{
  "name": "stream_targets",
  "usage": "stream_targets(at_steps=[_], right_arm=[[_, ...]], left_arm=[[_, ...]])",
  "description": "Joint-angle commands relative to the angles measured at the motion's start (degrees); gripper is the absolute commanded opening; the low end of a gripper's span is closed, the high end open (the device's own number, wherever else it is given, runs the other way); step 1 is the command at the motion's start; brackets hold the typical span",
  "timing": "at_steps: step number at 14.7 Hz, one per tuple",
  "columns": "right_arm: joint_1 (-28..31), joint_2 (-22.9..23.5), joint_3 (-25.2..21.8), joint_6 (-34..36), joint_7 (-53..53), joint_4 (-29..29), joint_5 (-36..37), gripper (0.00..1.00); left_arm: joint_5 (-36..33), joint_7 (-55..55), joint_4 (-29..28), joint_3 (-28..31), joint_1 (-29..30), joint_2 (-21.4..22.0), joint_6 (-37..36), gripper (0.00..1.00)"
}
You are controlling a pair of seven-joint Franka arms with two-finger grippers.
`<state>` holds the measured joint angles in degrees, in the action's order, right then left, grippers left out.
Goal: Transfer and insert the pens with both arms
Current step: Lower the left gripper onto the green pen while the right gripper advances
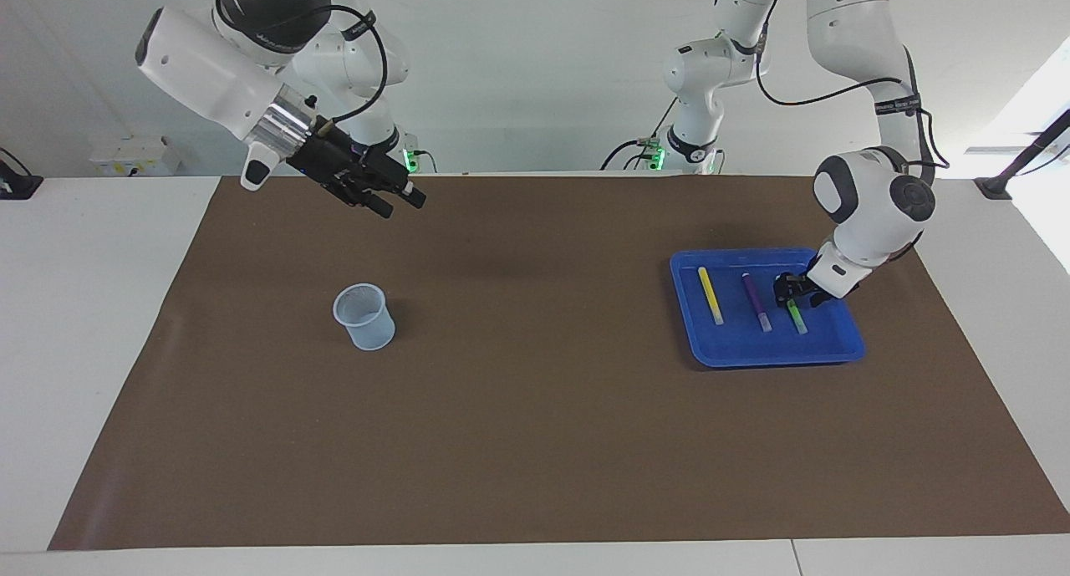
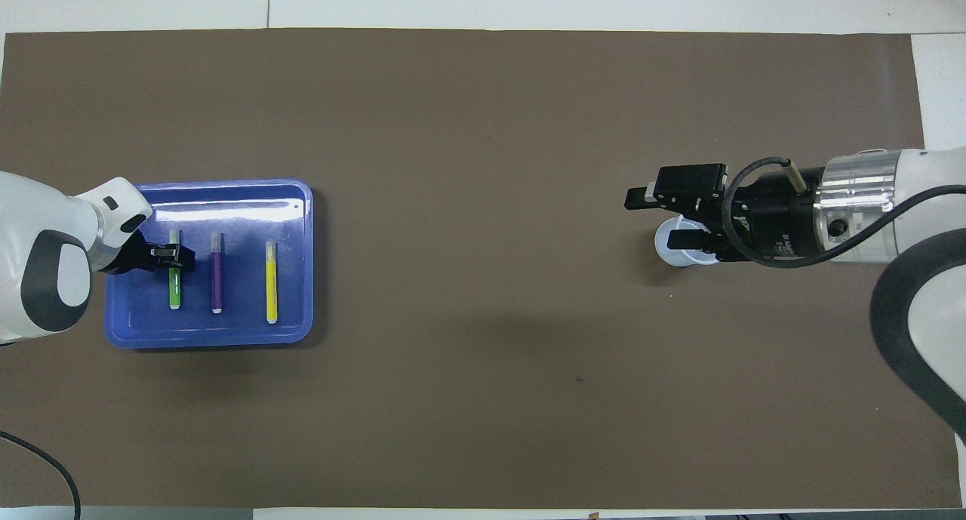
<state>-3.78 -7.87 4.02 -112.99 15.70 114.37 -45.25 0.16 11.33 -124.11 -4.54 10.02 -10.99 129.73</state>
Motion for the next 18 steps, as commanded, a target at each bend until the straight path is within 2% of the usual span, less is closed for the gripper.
stream_targets(at_steps=[1,3,5,8,9,13,18], right_arm=[[0.09,-2.15,0.02,-1.18,0.55,2.70,-1.33,0.90],[-0.52,-2.32,0.02,-1.53,0.90,2.79,-1.33,0.84],[-1.40,-2.41,0.02,-1.62,2.04,2.88,-1.33,0.84],[-2.11,-2.41,0.02,-2.05,2.22,2.88,-1.42,0.94],[-2.46,-2.41,0.02,-2.75,2.22,2.97,-1.42,0.94],[-7.02,-2.41,0.02,-9.69,4.41,4.55,-1.42,0.94],[-9.49,-2.06,0.02,-12.43,7.76,4.64,-1.42,0.94]], left_arm=[[0.72,0.97,-0.51,0.23,-0.35,-0.17,1.41,0.62],[0.72,0.97,-0.43,0.23,-0.35,-0.35,1.41,0.46],[0.63,0.97,-0.08,0.23,-0.53,-0.52,1.06,0.29],[0.63,0.89,0.19,0.23,-1.05,-0.61,0.97,0.04],[0.63,0.88,0.36,0.23,-1.06,-0.70,0.88,0.00],[0.63,0.80,2.29,0.23,-1.32,-1.05,-0.96,0.00],[0.72,0.01,9.58,-0.12,-2.20,-0.96,-11.40,0.00]])
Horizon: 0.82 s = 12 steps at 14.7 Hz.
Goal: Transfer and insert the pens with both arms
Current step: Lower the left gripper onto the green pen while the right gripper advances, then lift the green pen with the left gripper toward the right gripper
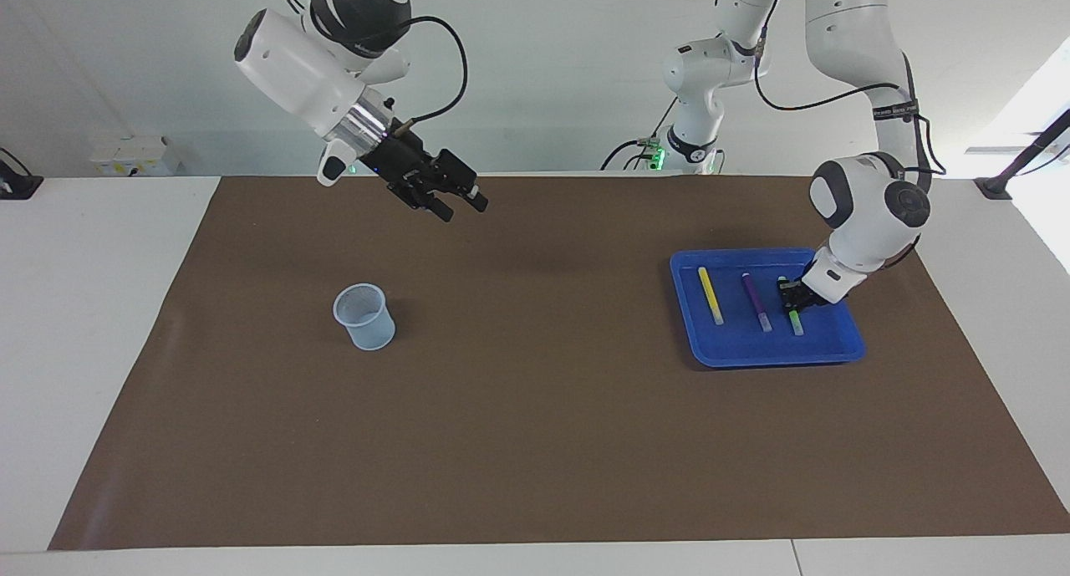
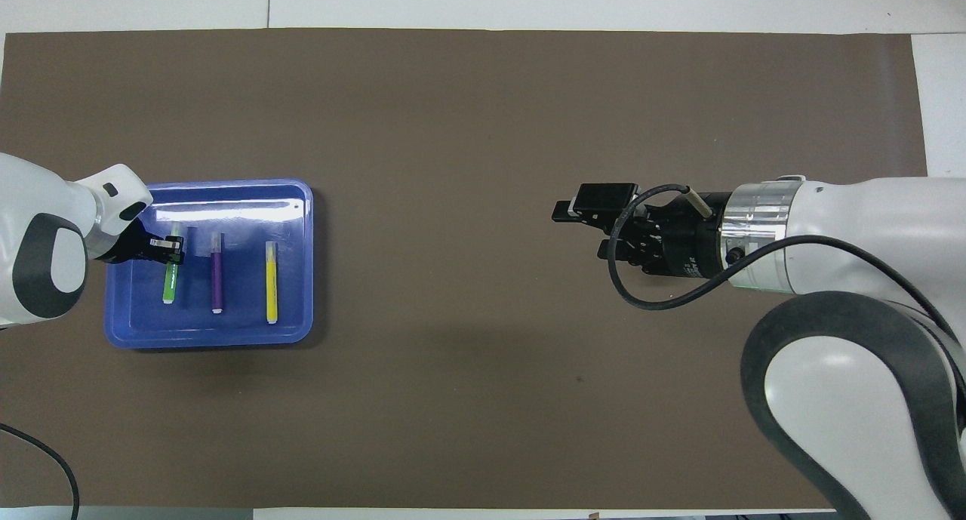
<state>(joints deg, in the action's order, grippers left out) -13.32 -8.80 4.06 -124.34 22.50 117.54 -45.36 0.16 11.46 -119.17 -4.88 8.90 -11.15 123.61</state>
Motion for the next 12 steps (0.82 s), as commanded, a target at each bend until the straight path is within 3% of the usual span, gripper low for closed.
stream_targets(at_steps=[1,5,6,9,12], right_arm=[[-0.04,-1.13,-0.01,-1.25,1.14,1.46,-1.31,0.94],[-1.01,-1.48,0.07,-4.49,0.88,3.65,-5.41,0.94],[-2.23,-1.30,-0.01,-5.46,-0.26,4.09,-7.61,0.99],[-5.04,-0.60,0.07,-8.89,-1.94,4.54,-10.00,1.00],[-6.54,-0.60,-0.01,-9.78,-2.63,4.71,-10.10,1.00]], left_arm=[[0.72,-0.90,6.73,0.05,-1.17,-0.81,-8.35,0.00],[0.90,-9.75,13.07,-0.57,-3.71,0.16,-19.25,0.00],[2.20,-14.48,15.17,-2.05,-3.89,0.42,-22.76,0.00],[9.14,-34.58,20.46,-7.05,-3.89,1.92,-29.90,0.00],[17.30,-57.44,20.56,-11.81,-3.89,4.98,-29.92,0.00]])
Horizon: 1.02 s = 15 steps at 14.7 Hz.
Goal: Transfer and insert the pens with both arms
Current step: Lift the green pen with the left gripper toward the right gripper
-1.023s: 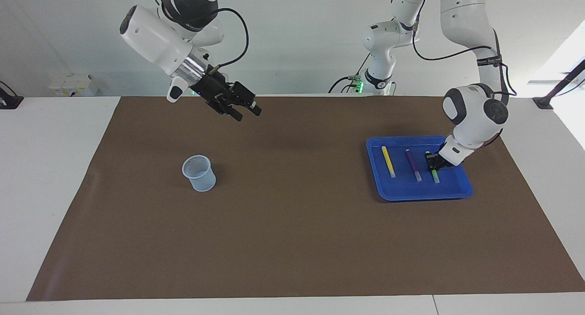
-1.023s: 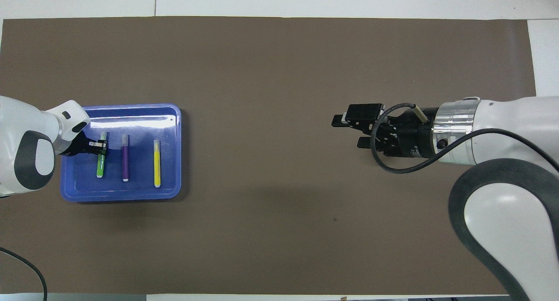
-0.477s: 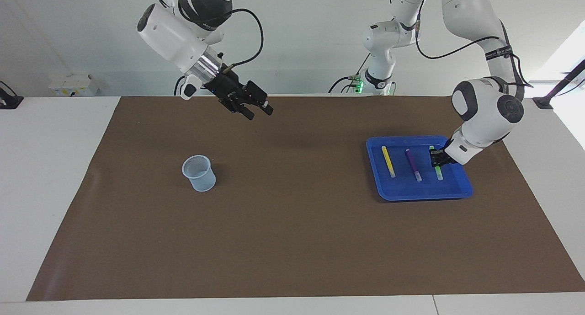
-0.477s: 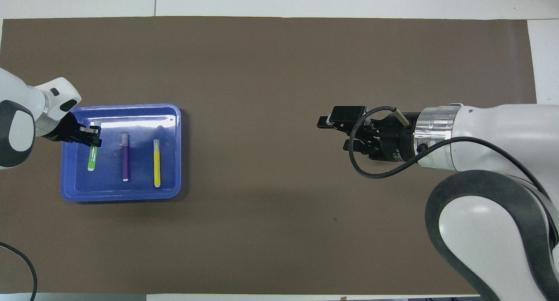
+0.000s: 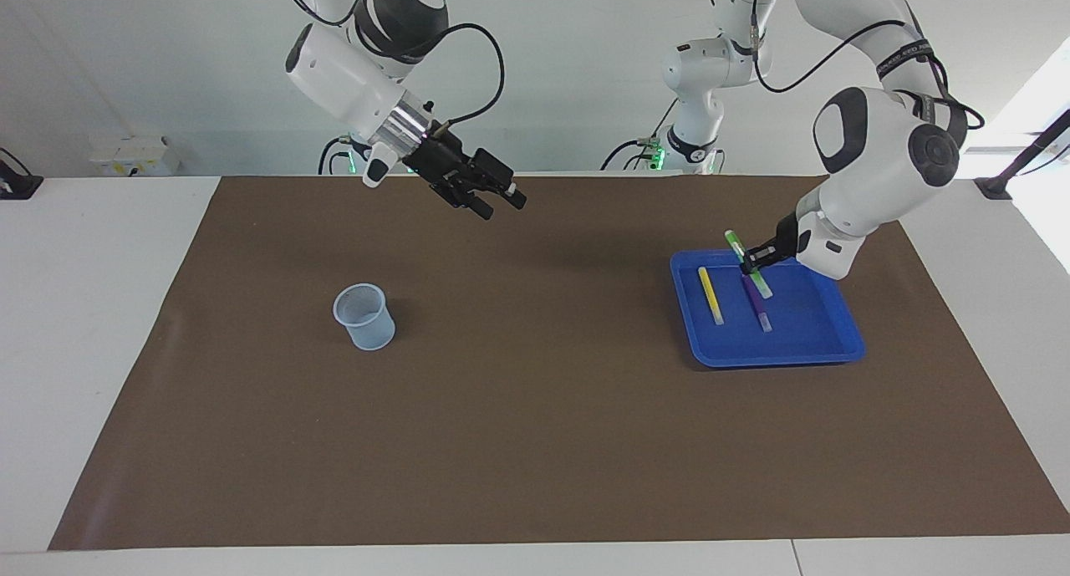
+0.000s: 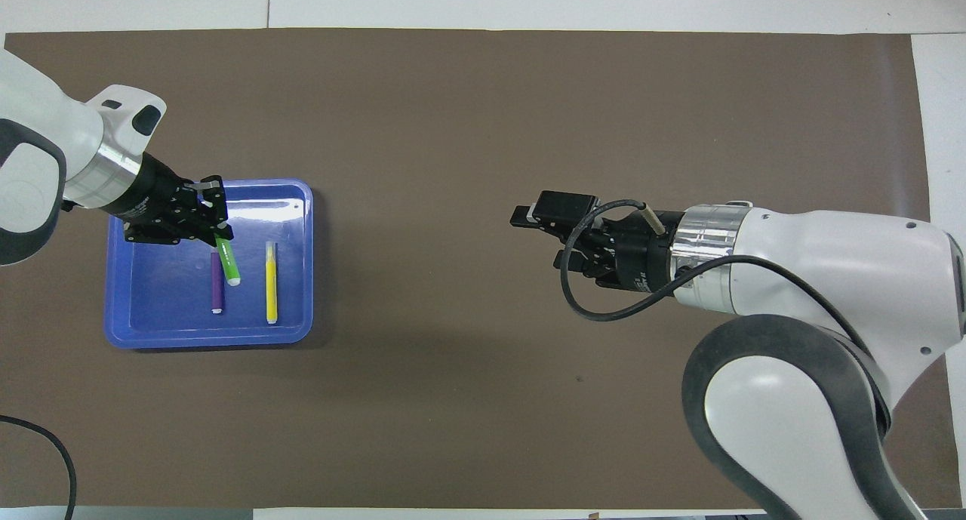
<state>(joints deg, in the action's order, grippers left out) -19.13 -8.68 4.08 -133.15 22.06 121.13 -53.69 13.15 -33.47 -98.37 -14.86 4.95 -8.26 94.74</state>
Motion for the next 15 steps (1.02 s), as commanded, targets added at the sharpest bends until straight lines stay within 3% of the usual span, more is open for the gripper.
stream_targets(at_steps=[1,4,9,15], right_arm=[[-0.82,-0.72,-0.04,-1.05,-2.46,1.21,-1.68,1.00],[-1.25,-0.72,0.05,-1.32,-2.55,1.21,-1.68,1.00],[-4.51,-0.20,0.05,-6.24,-0.88,1.04,-1.68,0.97],[-6.97,2.17,0.05,-11.33,-0.88,-0.37,-1.68,0.97]], left_arm=[[7.12,-19.72,-0.51,-3.15,-0.02,3.24,-0.62,0.00],[13.28,-36.18,-1.56,-6.49,-0.11,4.65,2.18,0.00],[19.97,-55.36,-6.56,-7.29,-5.55,7.46,14.39,0.00],[29.81,-60.04,-12.02,-7.20,-8.37,10.01,21.62,0.00]])
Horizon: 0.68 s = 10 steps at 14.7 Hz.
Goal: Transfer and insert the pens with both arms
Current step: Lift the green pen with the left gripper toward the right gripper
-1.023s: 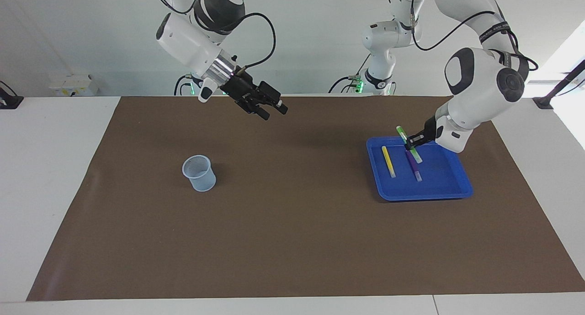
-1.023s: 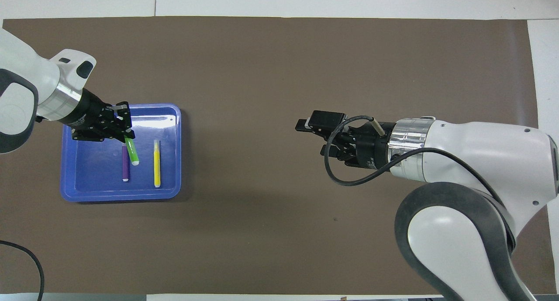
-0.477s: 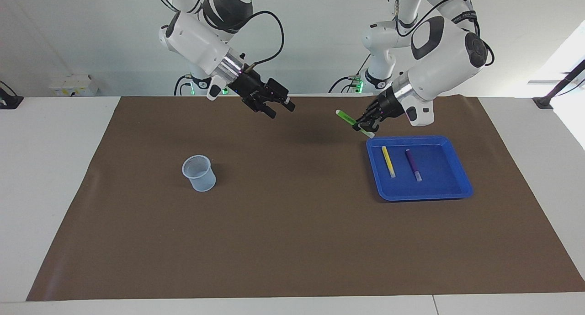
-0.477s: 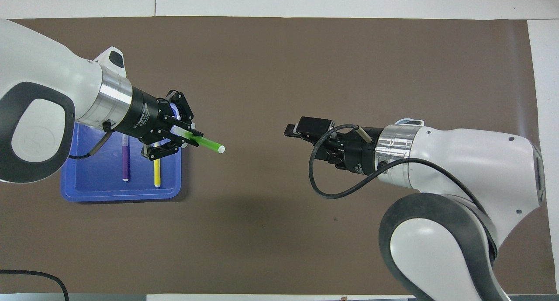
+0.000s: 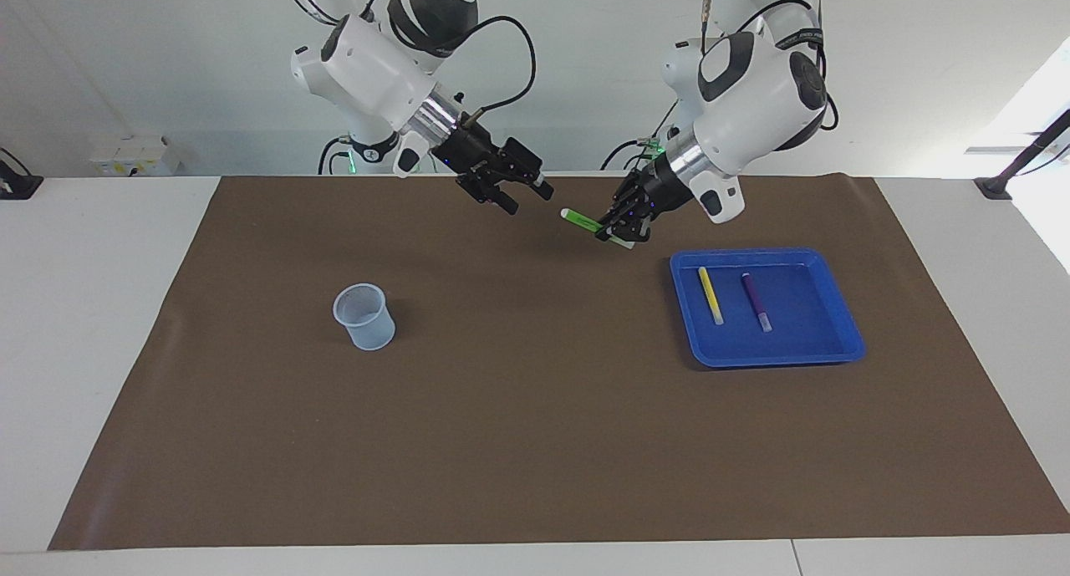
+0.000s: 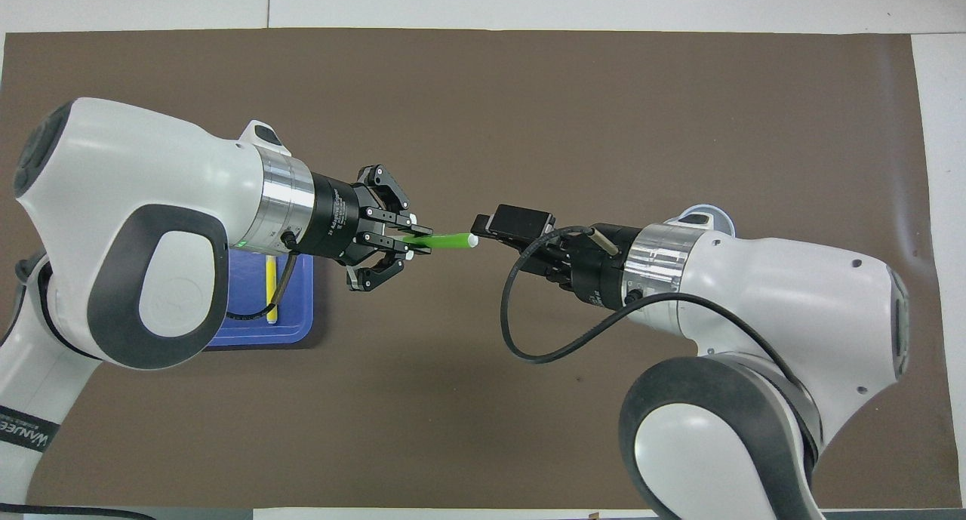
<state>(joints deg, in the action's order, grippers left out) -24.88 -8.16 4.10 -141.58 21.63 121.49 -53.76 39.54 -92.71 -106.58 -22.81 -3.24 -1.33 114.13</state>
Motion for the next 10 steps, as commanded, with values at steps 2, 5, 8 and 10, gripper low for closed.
stream_targets(at_steps=[2,5,8,10], right_arm=[[-2.10,2.45,0.03,-2.91,-0.54,-1.26,-1.61,0.97],[-2.28,2.27,0.03,-2.74,-0.45,-1.26,-1.26,0.92],[-2.28,2.36,0.03,-2.56,-0.54,-1.34,-1.00,0.84],[-2.28,2.45,0.03,-2.56,-0.45,-1.61,-0.91,0.72]], left_arm=[[5.62,-0.80,-5.56,0.66,-0.28,3.96,3.19,0.00],[7.83,-0.80,-6.45,0.66,-0.28,4.41,4.78,0.00],[8.27,-0.80,-6.62,0.66,-0.28,4.59,5.04,0.00],[8.27,-0.80,-6.63,0.66,-0.28,4.59,5.13,0.00]])
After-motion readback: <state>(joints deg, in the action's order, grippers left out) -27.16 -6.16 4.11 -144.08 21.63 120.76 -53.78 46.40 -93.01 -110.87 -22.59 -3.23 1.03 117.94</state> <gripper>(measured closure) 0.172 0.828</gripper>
